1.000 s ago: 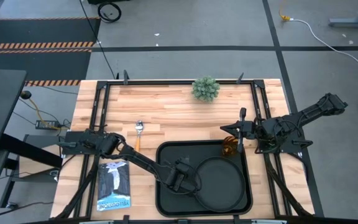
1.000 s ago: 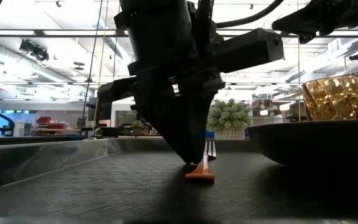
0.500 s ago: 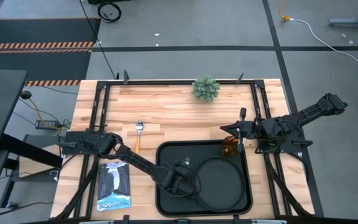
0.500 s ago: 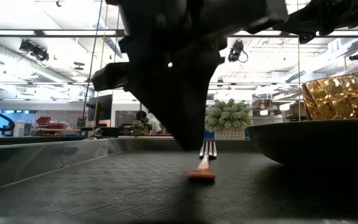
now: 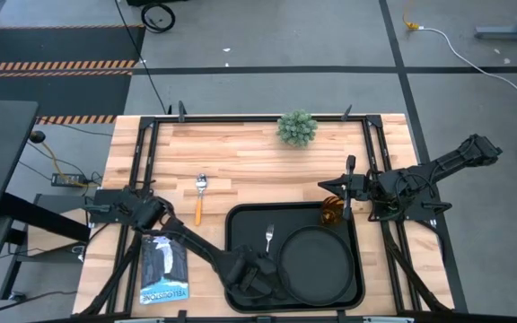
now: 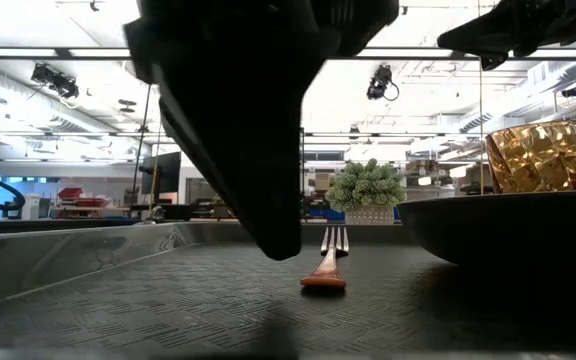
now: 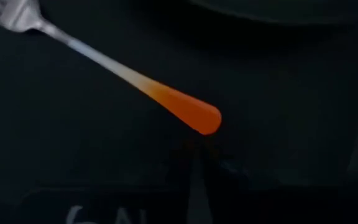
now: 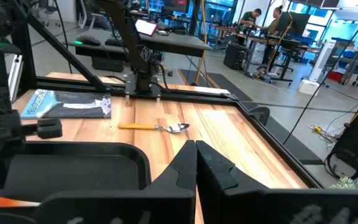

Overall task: Pick and place plate/cup/fork/spoon on tray
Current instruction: Put the orange fork on the black serving tray at the left of the black plate

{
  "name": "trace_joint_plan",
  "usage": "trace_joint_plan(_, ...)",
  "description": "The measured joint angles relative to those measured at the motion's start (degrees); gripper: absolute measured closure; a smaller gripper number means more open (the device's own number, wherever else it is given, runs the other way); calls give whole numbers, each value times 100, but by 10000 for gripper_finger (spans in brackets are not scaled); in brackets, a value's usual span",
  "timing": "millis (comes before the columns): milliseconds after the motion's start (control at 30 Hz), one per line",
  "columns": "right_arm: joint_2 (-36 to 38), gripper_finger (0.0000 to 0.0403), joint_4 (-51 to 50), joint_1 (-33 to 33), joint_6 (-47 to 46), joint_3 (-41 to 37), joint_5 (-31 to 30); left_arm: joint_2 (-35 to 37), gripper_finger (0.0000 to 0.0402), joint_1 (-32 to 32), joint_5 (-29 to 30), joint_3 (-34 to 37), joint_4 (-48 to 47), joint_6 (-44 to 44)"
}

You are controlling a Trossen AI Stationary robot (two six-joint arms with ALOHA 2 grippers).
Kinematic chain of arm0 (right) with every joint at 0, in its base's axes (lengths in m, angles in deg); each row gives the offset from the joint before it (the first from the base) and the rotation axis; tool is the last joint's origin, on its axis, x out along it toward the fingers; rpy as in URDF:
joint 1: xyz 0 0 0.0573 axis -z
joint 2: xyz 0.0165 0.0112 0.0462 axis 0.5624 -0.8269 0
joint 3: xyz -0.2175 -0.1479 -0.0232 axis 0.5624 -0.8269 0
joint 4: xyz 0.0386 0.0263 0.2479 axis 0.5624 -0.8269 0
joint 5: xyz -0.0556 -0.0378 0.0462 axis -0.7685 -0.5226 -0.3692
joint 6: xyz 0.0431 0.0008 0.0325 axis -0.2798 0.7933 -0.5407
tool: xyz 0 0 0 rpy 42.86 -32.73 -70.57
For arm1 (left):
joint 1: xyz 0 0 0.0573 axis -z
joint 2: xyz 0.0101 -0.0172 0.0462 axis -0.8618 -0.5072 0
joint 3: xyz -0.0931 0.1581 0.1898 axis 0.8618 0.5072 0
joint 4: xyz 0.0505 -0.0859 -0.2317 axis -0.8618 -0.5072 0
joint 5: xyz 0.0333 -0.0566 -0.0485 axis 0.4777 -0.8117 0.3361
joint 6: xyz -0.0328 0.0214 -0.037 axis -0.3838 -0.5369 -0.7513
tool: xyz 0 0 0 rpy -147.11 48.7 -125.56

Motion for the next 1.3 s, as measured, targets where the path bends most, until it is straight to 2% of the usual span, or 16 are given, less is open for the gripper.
trace_joint_plan(133,0,398,0,0,-21,0,2,-1,359,60,28,0,5,481)
trace_joint_plan(333,0,398,0,0,-23,0,45,-1,359,-12,220,0,141,449)
trace_joint_plan(700,0,398,0,0,-45,0,48,-2,359,-6,218,0,26,521)
trace_joint_plan(1033,-1,398,5,0,-46,-1,48,-167,359,16,195,7,371,525)
trace_joint_plan(1300,-1,398,45,0,-68,-2,69,-169,359,13,398,7,494,525)
